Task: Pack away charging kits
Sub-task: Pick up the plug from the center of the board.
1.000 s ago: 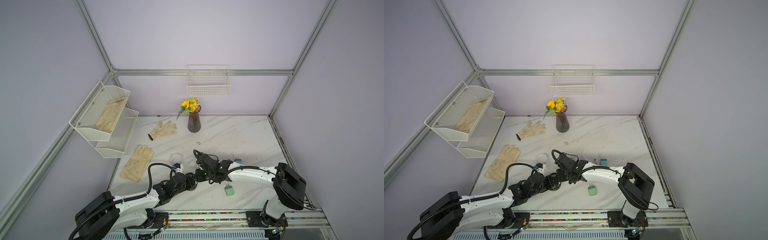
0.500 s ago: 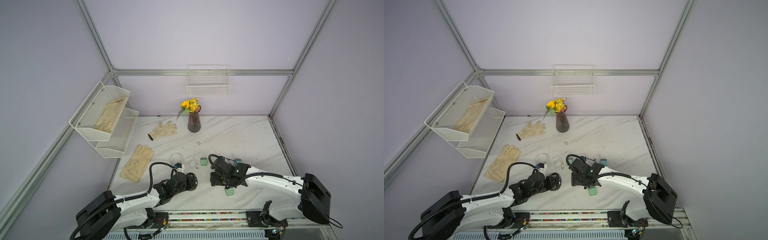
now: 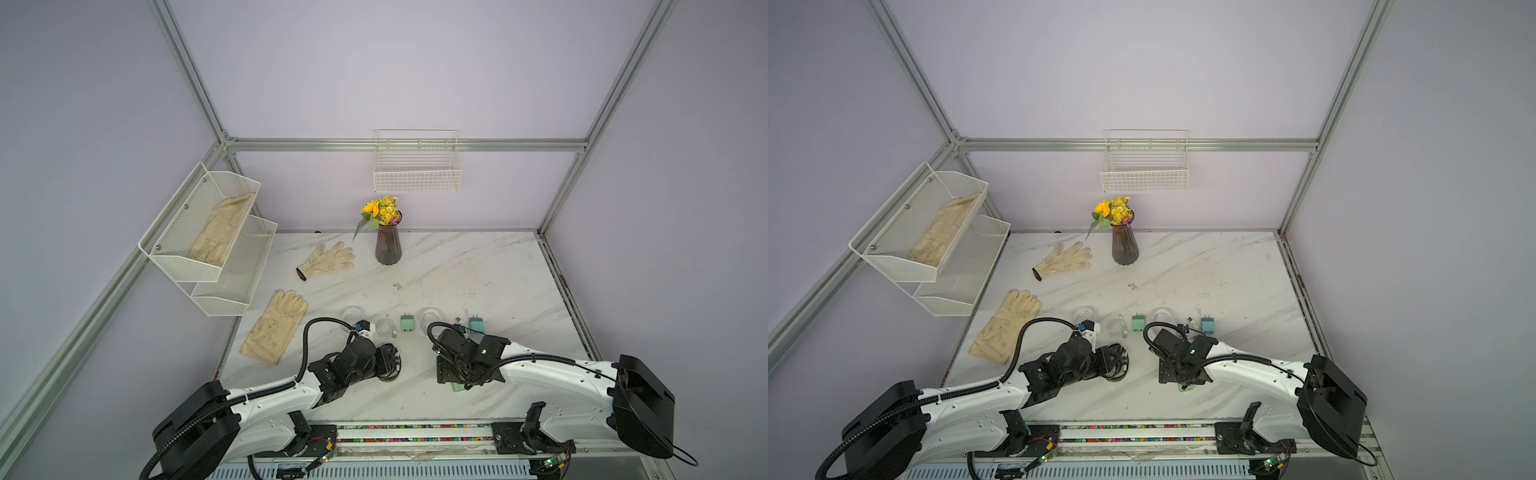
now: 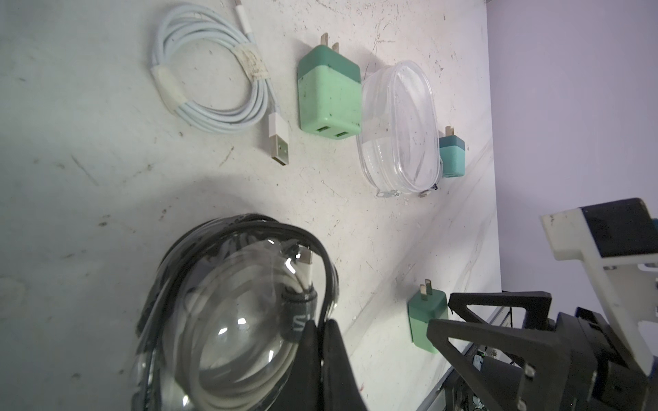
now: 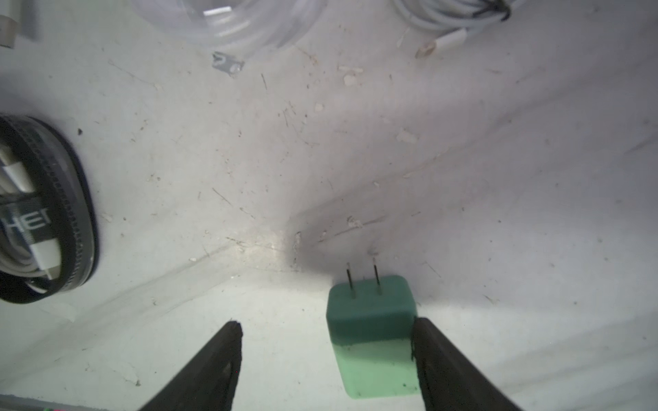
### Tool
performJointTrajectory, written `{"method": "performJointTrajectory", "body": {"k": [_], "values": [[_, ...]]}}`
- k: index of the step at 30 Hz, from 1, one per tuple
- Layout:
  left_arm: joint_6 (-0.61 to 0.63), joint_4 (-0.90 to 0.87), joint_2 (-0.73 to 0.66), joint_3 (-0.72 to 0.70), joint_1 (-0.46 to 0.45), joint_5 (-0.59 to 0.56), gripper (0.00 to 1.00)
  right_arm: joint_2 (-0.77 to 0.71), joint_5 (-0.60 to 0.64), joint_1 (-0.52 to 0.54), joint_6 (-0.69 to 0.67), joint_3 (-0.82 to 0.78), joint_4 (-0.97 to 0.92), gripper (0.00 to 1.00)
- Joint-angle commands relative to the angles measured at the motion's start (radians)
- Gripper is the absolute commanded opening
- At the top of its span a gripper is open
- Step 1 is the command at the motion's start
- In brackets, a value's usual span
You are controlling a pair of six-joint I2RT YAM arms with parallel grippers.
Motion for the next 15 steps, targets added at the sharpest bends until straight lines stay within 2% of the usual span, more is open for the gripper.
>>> {"method": "performJointTrajectory", "body": {"k": [1,5,15], "values": [[0.026,-0.004,0.011,0.087,0.007,0.028,0.00,-0.028,0.016,-0.008,0.036,-0.024,-0.029,0.76],[0.028,0.005,0.021,0.091,0.010,0.049,0.00,-0.042,0.004,-0.021,0.028,-0.053,-0.023,0.75],[0.028,0.000,0.029,0.099,0.022,0.063,0.00,-0.010,-0.030,-0.032,-0.027,-0.061,0.048,0.52]]}}
